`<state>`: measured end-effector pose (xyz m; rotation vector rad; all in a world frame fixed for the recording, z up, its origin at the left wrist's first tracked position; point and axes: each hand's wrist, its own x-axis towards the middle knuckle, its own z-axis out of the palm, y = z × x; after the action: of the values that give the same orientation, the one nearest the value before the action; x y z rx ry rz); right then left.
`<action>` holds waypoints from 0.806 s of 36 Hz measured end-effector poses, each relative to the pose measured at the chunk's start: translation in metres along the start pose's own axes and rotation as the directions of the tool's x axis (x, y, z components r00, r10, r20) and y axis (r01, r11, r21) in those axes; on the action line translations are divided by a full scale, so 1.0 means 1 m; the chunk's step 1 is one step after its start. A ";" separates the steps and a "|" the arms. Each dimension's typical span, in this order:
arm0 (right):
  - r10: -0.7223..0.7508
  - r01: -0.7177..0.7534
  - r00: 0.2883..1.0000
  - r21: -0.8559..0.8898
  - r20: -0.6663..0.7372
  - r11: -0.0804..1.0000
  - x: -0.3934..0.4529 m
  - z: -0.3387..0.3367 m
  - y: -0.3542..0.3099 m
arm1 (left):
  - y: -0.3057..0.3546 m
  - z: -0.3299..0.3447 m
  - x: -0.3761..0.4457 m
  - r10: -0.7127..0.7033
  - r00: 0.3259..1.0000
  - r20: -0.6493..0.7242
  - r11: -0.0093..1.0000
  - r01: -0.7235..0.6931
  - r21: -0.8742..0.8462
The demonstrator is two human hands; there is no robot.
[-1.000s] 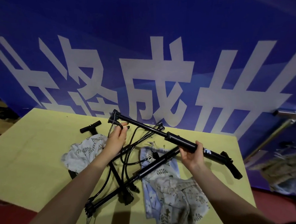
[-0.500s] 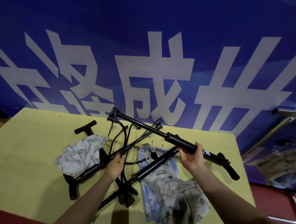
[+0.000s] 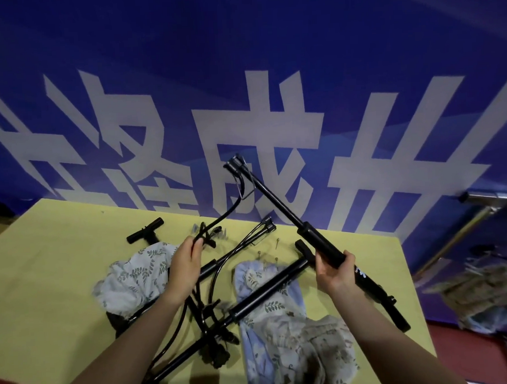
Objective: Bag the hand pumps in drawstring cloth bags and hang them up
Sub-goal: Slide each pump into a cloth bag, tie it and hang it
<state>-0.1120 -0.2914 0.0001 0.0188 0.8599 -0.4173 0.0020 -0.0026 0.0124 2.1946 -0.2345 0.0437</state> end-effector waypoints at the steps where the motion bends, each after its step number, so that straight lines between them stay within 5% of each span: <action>1: -0.017 0.017 1.000 -0.019 -0.009 1.000 0.000 -0.001 -0.003 | -0.003 -0.003 0.000 0.024 1.000 0.012 0.999 -0.024 0.030; 9: -0.109 0.105 0.994 -0.132 -0.019 0.986 0.005 -0.013 -0.025 | -0.005 -0.022 0.000 0.103 0.994 0.028 0.965 -0.106 0.240; 18: -0.208 0.209 0.978 -0.201 0.023 0.957 -0.004 -0.012 -0.026 | 0.047 -0.047 0.032 -0.040 0.981 0.192 0.977 -0.002 0.215; 25: -0.202 0.234 0.971 -0.316 0.129 0.919 -0.013 -0.008 -0.012 | 0.083 -0.041 0.024 -0.193 0.896 0.400 0.973 0.226 -0.036; 29: -0.153 0.204 0.969 -0.285 0.191 0.936 -0.021 -0.004 -0.002 | 0.078 -0.014 0.005 -0.268 0.875 0.404 0.862 0.405 -0.306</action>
<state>-0.1280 -0.2847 0.0130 -0.3776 0.7551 -0.4472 -0.0062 -0.0371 0.0834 1.8057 -0.0360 -0.5551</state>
